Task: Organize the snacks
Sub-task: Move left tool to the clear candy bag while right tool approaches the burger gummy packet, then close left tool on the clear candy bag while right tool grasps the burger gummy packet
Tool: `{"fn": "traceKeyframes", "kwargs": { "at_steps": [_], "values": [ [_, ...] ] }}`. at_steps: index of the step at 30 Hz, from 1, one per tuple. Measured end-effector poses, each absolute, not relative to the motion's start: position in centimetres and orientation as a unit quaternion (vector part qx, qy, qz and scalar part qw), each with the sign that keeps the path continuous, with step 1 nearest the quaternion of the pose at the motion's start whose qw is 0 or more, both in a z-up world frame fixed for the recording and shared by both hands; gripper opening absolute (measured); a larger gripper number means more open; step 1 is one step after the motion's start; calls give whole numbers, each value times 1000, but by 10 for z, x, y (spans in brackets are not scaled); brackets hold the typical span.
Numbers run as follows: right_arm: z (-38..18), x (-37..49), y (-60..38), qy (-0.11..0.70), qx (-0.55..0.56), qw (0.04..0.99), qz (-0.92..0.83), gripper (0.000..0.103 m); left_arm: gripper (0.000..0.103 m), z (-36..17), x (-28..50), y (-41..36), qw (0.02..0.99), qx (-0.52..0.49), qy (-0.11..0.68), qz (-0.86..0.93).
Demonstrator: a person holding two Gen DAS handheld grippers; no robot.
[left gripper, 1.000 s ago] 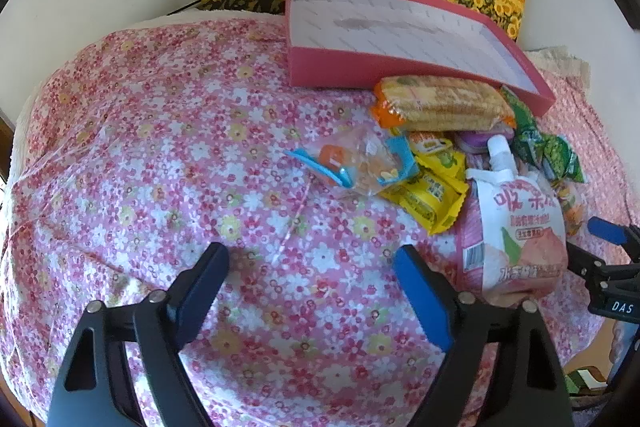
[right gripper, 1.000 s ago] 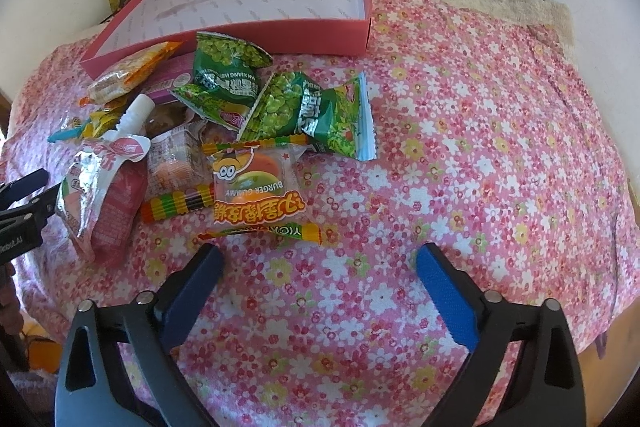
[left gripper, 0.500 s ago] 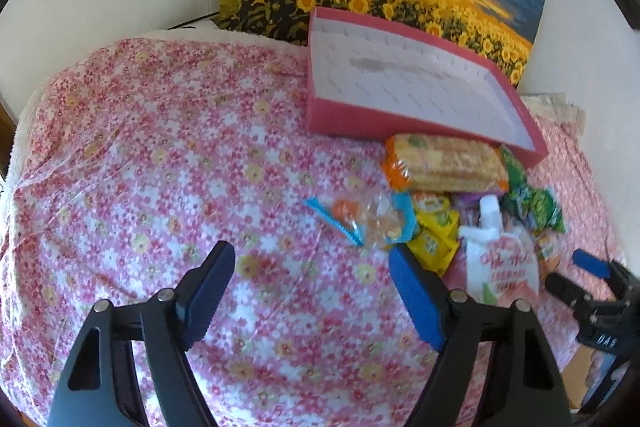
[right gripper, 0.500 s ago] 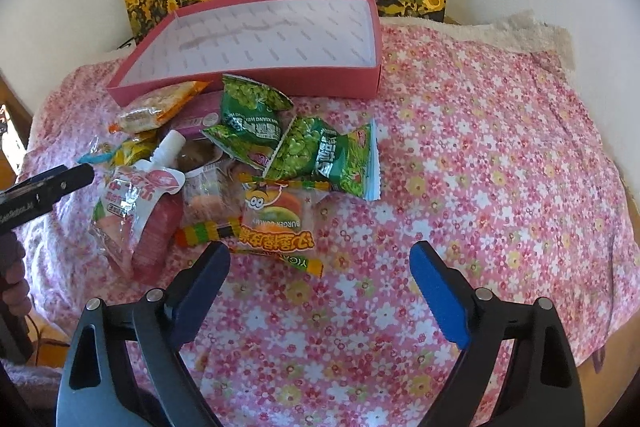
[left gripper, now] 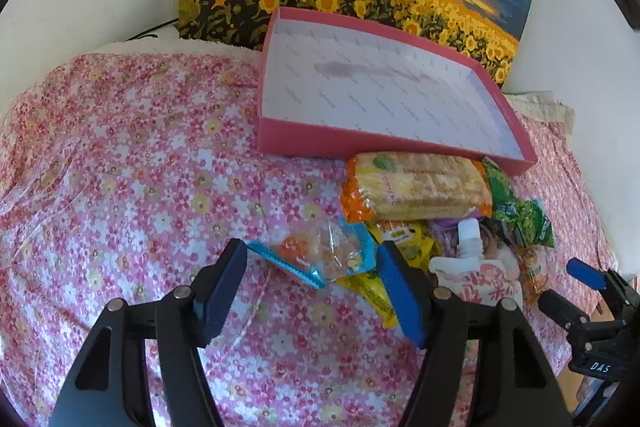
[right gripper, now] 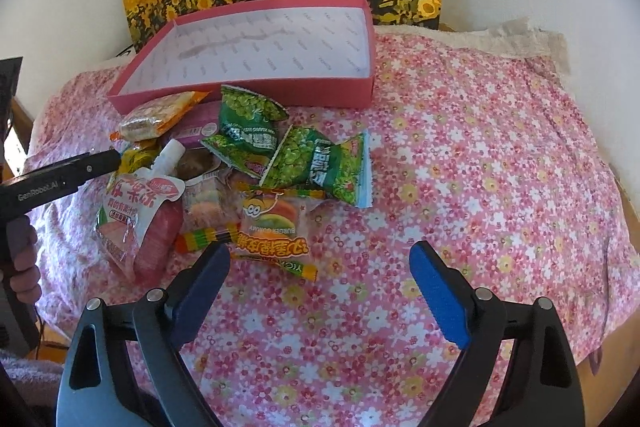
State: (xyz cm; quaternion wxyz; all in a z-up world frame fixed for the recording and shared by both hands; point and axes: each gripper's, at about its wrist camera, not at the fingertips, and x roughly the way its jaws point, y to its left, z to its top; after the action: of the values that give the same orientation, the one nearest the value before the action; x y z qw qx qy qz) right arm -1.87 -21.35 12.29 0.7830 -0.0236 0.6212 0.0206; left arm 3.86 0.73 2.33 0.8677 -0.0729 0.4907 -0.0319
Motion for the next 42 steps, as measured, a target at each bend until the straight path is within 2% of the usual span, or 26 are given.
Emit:
{"fn": "traceKeyframes", "kwargs": {
  "at_steps": [9, 18, 24, 42],
  "values": [
    [128, -15, -221, 614, -10, 789, 11, 93, 52, 25, 38, 13, 873, -78, 480, -45],
    [124, -7, -227, 617, 13, 787, 3, 93, 56, 17, 33, 12, 871, -52, 488, -29],
    [114, -7, -223, 632, 17, 775, 13, 87, 55, 11, 36, 14, 870, -54, 490, -20],
    [86, 0, -208, 646, 6, 763, 24, 83, 55, 8, 49, 8, 874, -38, 484, -16]
  ]
}}
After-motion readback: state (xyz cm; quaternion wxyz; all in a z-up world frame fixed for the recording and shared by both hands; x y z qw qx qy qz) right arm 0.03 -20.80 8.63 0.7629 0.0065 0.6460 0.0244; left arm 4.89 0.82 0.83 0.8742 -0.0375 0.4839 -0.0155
